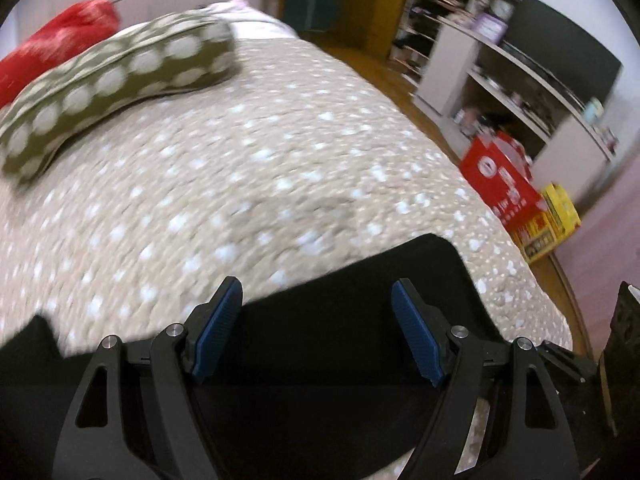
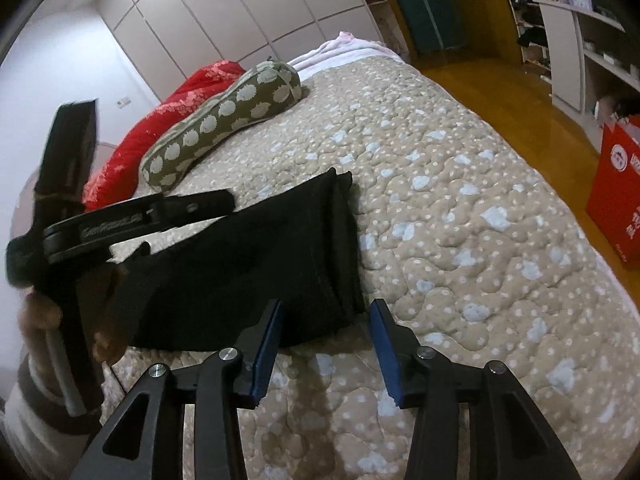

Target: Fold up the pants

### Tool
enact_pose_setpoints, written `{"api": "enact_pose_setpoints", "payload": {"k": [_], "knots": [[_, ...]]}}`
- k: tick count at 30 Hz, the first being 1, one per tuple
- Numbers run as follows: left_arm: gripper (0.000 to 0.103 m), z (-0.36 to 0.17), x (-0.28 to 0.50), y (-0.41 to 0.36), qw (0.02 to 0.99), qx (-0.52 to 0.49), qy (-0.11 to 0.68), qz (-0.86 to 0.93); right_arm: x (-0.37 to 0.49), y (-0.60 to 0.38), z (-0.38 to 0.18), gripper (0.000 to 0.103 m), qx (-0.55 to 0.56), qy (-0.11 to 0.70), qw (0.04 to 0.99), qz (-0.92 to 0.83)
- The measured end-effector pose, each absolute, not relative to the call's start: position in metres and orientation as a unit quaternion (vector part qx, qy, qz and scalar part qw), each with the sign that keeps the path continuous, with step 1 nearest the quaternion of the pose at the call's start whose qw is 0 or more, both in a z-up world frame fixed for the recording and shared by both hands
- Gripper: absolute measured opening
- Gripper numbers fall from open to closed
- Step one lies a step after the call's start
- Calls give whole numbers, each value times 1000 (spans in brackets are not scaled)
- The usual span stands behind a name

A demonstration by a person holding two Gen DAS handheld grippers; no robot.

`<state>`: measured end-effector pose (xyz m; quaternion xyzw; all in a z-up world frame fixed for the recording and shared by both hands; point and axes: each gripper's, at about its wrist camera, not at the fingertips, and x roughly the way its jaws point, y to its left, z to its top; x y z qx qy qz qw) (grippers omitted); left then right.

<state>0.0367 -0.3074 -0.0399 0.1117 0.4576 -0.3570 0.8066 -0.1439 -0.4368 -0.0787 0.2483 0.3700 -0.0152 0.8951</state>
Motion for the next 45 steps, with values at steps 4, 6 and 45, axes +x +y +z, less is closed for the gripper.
{"api": "enact_pose_setpoints", "payload": {"k": [4,6,45], "knots": [[77,-48,49,-331,783,125,465,-393,-142,-441,-84,45,263,360,895,-3],[77,-52,52,-340,773,136,468,-406,-142,-444,-85,45,269,355,895,2],[13,25,33,-308,766,159,348,-516,-112,-391,2,14,241,267,931,65]]}}
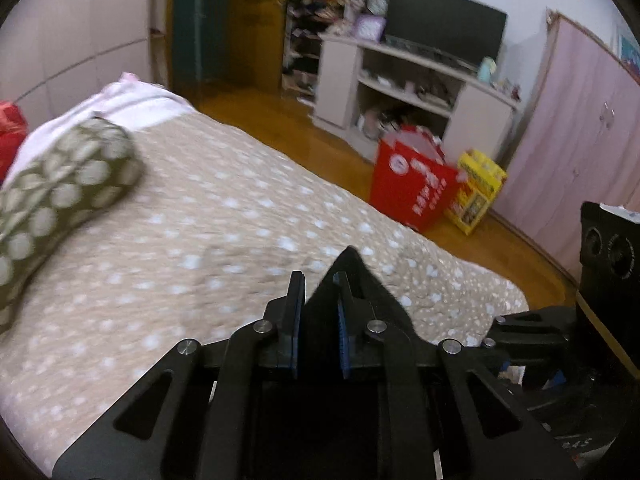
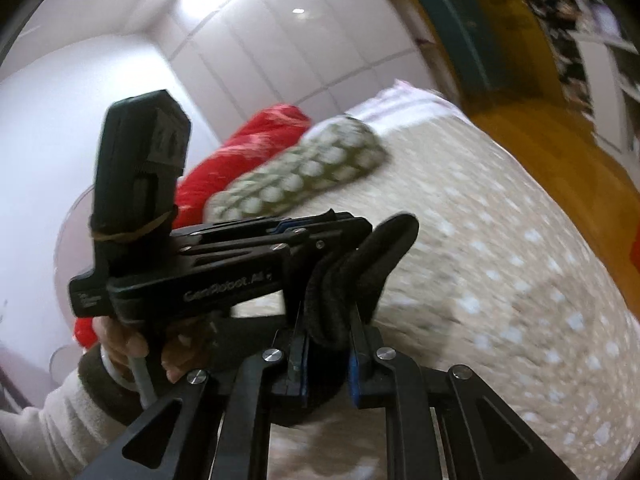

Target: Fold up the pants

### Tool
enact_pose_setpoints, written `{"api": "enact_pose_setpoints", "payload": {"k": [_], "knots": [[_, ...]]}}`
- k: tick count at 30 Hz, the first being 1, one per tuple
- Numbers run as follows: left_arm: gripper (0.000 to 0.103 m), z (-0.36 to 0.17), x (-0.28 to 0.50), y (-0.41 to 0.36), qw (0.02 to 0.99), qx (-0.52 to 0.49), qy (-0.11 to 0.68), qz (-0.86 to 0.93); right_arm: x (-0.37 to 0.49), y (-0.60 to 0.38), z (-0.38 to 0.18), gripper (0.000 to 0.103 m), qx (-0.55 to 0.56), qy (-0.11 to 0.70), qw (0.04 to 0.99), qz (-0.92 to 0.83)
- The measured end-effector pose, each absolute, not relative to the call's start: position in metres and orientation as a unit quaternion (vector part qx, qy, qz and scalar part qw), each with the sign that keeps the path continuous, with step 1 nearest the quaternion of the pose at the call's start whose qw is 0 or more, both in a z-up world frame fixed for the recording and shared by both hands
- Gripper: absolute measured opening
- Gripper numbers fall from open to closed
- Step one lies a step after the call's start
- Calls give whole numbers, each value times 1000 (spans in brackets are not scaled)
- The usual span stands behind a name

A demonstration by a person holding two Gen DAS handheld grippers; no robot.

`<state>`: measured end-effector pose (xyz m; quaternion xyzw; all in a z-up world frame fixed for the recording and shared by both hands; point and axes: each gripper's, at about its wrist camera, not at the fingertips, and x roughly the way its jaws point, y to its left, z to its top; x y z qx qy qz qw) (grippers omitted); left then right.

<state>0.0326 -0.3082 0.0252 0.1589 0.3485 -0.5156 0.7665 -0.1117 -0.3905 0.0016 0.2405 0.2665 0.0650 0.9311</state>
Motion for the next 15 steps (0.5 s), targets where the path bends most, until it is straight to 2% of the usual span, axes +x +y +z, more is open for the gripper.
{"api": "enact_pose_setpoints", "payload": {"k": [4,8,14,15], "knots": [[13,41,44,-250,802,143,340,-470,-96,-343,21,14,206,264,935,118],[13,27,63,-189,829,117,379,-395,-69,-285,13,14,175,291,926,164],[13,-14,83,-105,839,57,453,-296,-13,-208,-53,17,157,385,887,202],[13,-16,81,-97,841,47,454,-290,-8,-201,-62,22,151,403,880,202]]}}
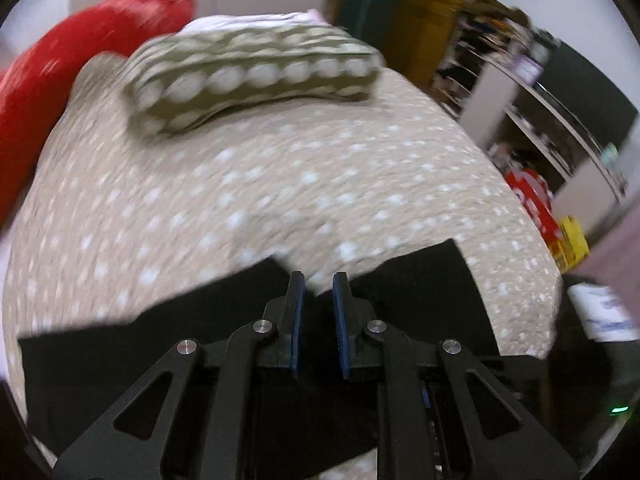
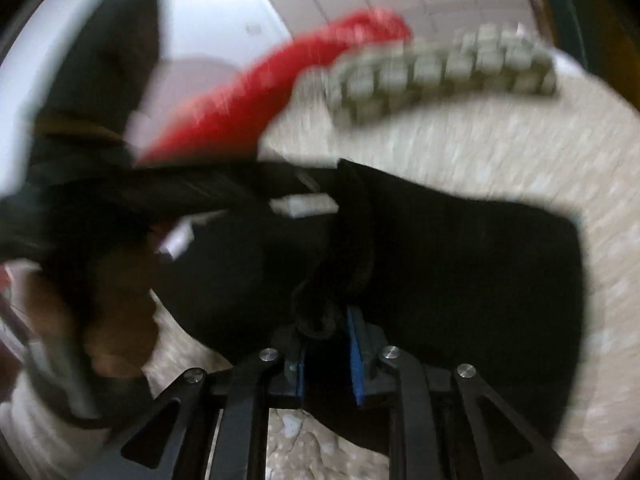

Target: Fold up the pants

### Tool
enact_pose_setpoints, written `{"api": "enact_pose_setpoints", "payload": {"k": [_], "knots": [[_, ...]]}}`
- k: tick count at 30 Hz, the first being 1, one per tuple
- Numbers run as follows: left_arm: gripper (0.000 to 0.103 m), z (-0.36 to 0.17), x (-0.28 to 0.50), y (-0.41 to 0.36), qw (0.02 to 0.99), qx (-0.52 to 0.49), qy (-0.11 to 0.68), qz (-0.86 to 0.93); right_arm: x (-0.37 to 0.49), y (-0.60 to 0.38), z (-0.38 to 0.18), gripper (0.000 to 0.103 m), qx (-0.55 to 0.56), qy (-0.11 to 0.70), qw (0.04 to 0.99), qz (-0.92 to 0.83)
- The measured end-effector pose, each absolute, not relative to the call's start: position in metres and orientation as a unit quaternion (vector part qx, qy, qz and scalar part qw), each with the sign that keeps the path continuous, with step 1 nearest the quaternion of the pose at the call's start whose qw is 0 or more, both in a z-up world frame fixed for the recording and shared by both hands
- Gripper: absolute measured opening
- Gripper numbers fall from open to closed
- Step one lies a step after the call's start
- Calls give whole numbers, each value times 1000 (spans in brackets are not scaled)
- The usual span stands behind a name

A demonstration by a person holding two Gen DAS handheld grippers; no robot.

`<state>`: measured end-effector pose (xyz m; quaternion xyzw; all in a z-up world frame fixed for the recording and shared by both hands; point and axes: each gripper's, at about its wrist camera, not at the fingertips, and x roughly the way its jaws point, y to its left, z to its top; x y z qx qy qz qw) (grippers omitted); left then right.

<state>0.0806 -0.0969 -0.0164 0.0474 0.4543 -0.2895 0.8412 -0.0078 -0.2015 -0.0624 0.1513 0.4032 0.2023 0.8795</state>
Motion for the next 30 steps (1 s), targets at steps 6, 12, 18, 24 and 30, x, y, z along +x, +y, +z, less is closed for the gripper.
{"api": "enact_pose_setpoints", "payload": {"k": [6,12,18,24,30], "knots": [[53,-24,58,-62,847,1,449,-283,-45,-246,-15,39,176,340,891,242],[53,-32,46,-75,842,-23,461,-280,-39,-308,-19,24,162,354,917,84],[53,-57,47,-96,858,36,469,-207,1,-273,-50,22,104,403,904,98],[53,-61,55,-87,855,13,476,-204,21,-270,-50,22,99,413,900,99],[53,-55,51,-64,859,-9,477,-186,-42,-258,-27,24,63,377,910,159]]}}
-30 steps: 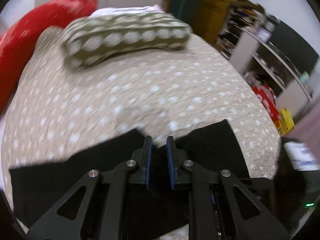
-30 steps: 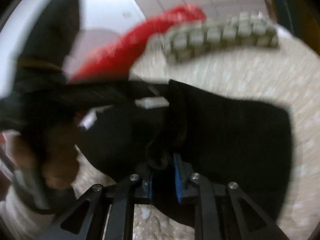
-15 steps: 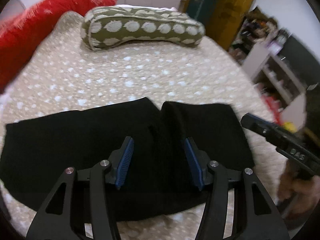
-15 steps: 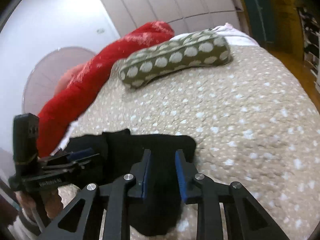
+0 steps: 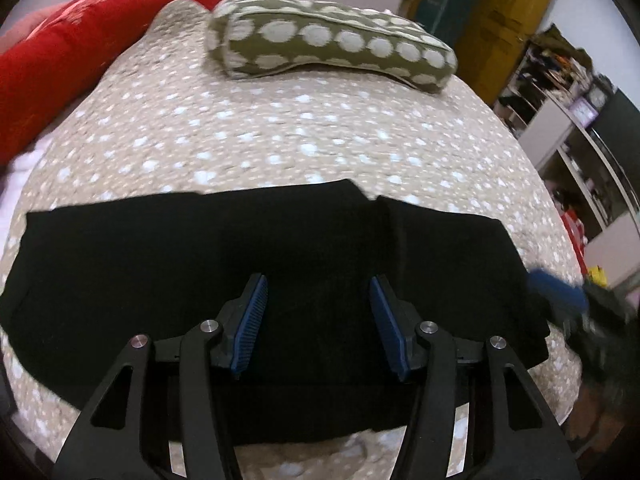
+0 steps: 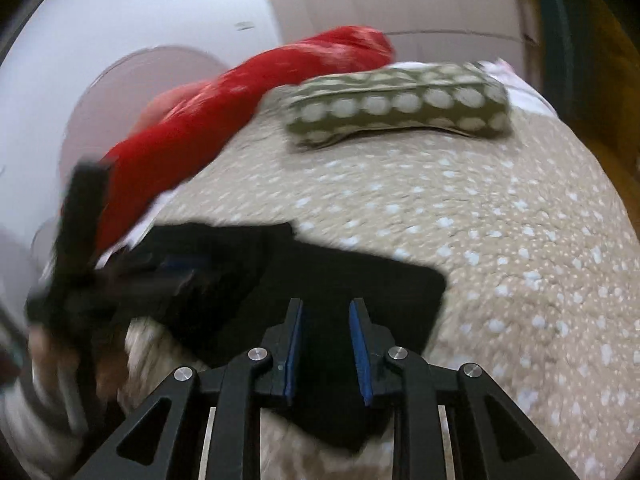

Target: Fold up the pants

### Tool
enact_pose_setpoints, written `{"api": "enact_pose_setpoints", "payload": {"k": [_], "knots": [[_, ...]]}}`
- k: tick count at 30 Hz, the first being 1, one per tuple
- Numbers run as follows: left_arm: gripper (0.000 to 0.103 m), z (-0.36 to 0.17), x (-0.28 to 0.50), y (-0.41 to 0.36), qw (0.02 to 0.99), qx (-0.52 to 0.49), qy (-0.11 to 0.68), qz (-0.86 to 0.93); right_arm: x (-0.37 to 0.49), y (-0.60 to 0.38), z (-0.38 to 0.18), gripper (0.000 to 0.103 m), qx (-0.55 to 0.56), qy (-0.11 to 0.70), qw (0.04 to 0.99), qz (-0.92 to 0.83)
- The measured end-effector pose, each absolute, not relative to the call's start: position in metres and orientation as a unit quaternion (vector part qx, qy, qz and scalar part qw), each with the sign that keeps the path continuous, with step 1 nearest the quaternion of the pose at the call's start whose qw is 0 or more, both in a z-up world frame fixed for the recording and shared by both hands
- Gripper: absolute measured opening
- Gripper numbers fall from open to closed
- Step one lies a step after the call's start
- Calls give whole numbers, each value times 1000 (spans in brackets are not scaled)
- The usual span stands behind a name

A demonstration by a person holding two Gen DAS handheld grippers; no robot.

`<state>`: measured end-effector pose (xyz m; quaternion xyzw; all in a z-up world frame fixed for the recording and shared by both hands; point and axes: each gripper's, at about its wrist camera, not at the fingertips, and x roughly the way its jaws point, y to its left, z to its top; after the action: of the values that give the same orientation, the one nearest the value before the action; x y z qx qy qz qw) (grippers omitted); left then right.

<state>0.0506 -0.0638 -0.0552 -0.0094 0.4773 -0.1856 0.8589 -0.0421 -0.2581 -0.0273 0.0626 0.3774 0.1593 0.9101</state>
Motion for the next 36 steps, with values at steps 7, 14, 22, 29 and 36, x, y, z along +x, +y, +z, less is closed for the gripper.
{"api": "enact_pose_setpoints", "payload": {"k": [7,14,22,29,36], "knots": [[53,-53,43,-38,857,-39,483,-177,-60,-211,-41,29,-32,367,910,189],[53,-51,37,-30,857,-39,484,-173,-45,-194,-57,8,-64,371,906,195],[53,-46,38,-23,859,-54,478,-173,-71,-183,-42,15,-97,349,904,226],[53,-51,33,-25,854,-55,487,-178,-62,-176,-60,31,-122,358,902,207],[53,-46,33,-17,857,-69,481,-174,-50,-191,-48,5,-20,366,903,224]]}}
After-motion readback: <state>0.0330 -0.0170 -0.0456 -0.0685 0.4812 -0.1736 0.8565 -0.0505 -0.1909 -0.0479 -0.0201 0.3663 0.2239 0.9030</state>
